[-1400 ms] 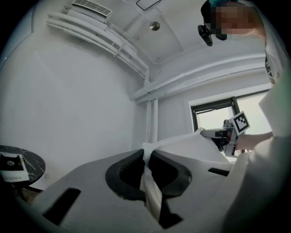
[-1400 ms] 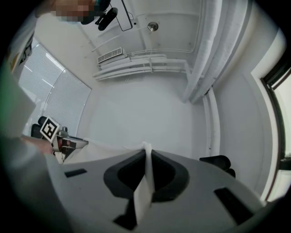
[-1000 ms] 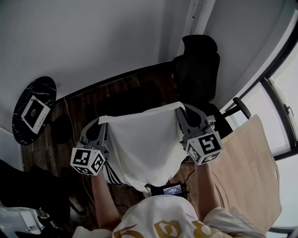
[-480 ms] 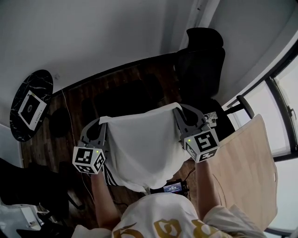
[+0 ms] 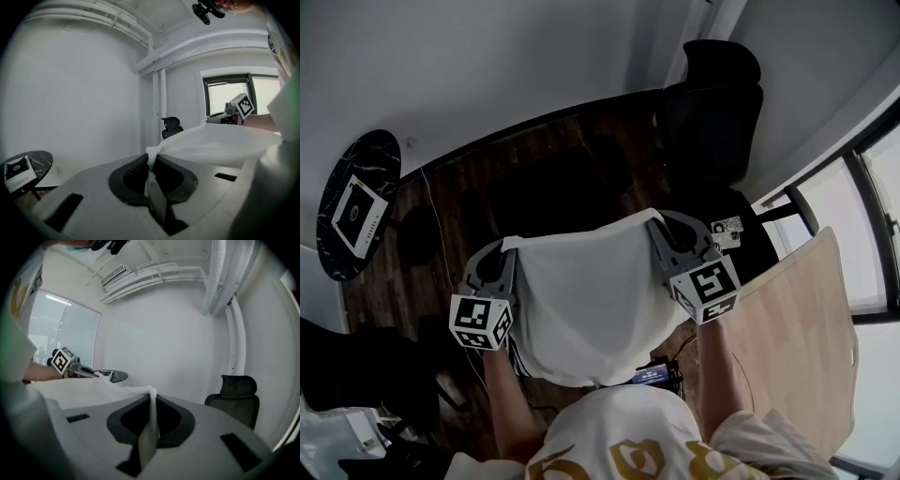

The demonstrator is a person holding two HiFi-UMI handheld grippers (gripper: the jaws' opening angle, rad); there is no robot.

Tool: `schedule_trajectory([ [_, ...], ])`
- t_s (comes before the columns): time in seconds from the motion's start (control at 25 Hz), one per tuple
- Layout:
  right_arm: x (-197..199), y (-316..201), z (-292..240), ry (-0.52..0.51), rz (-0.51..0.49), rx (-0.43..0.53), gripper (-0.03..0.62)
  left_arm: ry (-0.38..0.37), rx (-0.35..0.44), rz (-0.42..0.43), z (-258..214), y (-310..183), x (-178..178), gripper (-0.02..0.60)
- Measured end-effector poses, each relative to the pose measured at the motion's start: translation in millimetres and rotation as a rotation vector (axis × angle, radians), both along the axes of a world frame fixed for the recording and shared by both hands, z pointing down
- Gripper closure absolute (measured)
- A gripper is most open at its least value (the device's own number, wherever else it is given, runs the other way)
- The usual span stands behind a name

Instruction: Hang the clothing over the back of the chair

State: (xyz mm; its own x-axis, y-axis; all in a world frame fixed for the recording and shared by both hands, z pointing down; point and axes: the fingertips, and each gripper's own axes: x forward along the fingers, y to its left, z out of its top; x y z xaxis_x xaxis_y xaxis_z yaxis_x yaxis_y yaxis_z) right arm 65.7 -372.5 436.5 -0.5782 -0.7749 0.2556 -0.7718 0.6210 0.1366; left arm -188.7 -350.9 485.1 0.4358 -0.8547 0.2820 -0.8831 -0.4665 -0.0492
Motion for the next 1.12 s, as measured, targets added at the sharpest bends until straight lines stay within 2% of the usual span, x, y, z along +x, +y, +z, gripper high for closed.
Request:
schedule_trajectory([
  [0.12,1,-6,13,0.021,-0.035,-0.017,0.566,-0.056,-0.011,0.019,9,-2,5,0.541],
  [0.32,-8,-8,36,0.065,-0.104,-0.071,0.566,-0.063,-0.044,0.034,26,-5,7,0.541],
  [0.44,-13,-8,50,0.082,-0.143,-0.098,0.566,-0.143,-0.065,0.053,43,-5,12,0.541],
  [0.52,-13,-8,58,0.087,-0.158,-0.122,0.566,-0.166,-0.083,0.062,53,-3,14,0.541],
  [0.64,-14,-8,68,0.083,-0.181,-0.159,0.566,-0.16,-0.116,0.069,66,-3,15,0.541],
  [0.92,-20,-4,94,0.062,-0.309,-0.274,0.566,-0.112,-0.239,0.114,97,3,22,0.541],
  [1.12,-23,-4,100,0.029,-0.327,-0.323,0.565,-0.133,-0.285,0.146,110,7,26,0.541],
])
